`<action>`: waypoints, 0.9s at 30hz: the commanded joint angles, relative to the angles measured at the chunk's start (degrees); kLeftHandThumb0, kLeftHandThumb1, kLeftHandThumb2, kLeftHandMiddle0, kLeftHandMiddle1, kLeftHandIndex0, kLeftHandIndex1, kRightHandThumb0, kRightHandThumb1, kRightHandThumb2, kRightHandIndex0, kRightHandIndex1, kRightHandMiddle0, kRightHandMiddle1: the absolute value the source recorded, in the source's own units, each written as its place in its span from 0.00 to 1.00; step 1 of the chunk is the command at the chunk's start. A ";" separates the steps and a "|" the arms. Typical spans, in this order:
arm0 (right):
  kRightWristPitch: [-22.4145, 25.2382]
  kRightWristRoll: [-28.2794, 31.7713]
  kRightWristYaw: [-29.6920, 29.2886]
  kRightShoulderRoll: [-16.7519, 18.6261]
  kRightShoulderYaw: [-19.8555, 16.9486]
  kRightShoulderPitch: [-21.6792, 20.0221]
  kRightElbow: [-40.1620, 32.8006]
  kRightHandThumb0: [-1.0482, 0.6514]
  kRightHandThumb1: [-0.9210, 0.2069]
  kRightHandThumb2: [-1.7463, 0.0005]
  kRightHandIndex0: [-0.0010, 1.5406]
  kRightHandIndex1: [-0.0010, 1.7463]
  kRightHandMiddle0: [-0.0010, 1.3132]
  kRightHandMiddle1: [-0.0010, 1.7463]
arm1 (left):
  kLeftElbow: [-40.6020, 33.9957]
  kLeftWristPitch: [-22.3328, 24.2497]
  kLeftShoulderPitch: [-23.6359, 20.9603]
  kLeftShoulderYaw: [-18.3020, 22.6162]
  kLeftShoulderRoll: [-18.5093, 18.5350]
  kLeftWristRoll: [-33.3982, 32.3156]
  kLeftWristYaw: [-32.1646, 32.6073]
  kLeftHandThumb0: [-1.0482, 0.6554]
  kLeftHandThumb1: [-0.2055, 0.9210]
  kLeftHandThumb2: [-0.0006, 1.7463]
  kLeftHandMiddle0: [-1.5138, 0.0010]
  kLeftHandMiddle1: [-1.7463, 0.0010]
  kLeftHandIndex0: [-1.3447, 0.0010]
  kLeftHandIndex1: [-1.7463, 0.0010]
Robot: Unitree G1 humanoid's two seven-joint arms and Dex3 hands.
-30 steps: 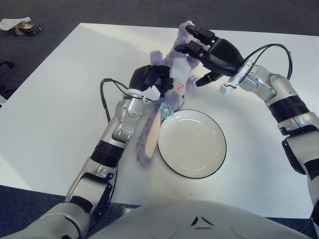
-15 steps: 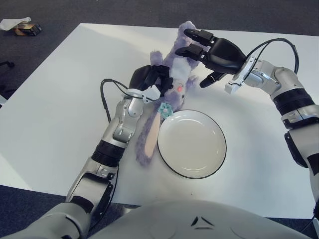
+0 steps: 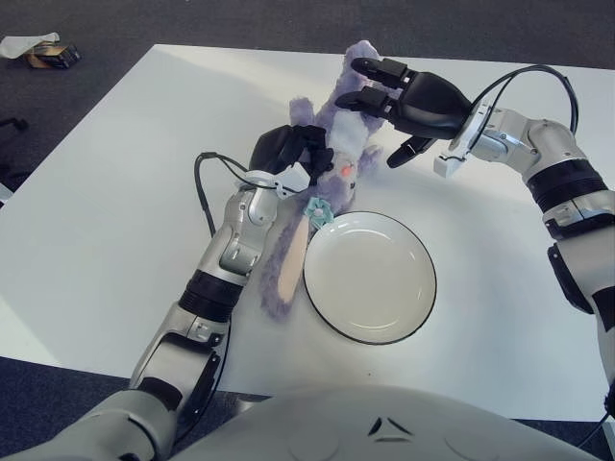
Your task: Put the doll into the plate.
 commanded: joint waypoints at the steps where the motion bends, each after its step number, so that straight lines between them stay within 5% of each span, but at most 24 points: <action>1: 0.28 -1.52 -0.64 0.82 1.08 -2.32 1.24 0.32 0.41 0.53 0.00 0.00 0.00 0.16 | 0.48 0.58 -0.03 -0.31 -0.10 0.32 0.13 0.12 1.00 0.61 0.04 0.00 0.07 0.00; 14: 1.32 -5.35 -3.48 2.60 4.29 -5.83 5.53 0.18 0.22 0.69 0.00 0.00 0.00 0.04 | 2.94 -6.76 -0.08 -0.30 1.01 -2.12 1.07 0.12 1.00 0.66 0.05 0.00 0.09 0.00; 27: 5.14 -5.66 -1.40 5.96 7.45 -8.28 10.13 0.21 0.23 0.71 0.00 0.00 0.00 0.04 | 6.25 -12.77 -0.34 -0.60 2.76 -1.99 2.21 0.11 1.00 0.71 0.14 0.00 0.16 0.00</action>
